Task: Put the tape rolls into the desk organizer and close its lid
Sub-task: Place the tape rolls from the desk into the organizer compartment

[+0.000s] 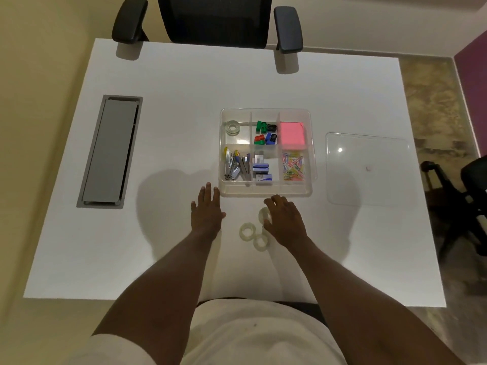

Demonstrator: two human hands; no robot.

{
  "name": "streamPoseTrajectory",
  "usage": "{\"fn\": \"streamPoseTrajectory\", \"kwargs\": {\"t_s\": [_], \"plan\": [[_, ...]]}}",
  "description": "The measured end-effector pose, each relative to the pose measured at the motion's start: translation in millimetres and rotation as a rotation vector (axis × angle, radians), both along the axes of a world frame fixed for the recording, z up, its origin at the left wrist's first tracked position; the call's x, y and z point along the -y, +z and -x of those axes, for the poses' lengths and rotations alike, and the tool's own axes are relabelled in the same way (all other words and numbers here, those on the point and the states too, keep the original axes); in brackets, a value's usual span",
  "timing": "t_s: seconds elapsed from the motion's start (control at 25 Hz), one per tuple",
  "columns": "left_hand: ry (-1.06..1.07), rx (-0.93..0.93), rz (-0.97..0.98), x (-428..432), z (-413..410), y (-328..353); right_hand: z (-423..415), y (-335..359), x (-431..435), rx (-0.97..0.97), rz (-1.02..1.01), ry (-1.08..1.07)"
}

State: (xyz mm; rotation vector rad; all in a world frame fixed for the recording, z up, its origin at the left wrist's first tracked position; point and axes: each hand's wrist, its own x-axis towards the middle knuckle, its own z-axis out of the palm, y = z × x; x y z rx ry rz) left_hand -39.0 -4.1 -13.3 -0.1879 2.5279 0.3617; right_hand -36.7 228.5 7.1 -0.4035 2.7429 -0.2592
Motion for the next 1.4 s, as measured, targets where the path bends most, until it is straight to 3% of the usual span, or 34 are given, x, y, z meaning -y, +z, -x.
{"fn": "streamPoseTrajectory", "kwargs": {"t_s": [0.16,0.44,0.72,1.08,1.4], "plan": [[-0.011,0.006,0.011,-1,1,1,-4,-5,-2,0.109,0.001,-0.049],[-0.031,-0.011,0.022,-1,-1,2,-4,-11,2,0.084,-0.026,-0.054],[-0.028,-0.002,0.015,-1,0,2,3,1,11,-0.027,0.176,-0.032],[-0.041,-0.015,0.038,0,5,0,108,37,53,-0.28,0.176,0.039],[0.01,-0.02,-0.016,1,3,-15,202,46,84,-0.229,-0.007,0.006]]}}
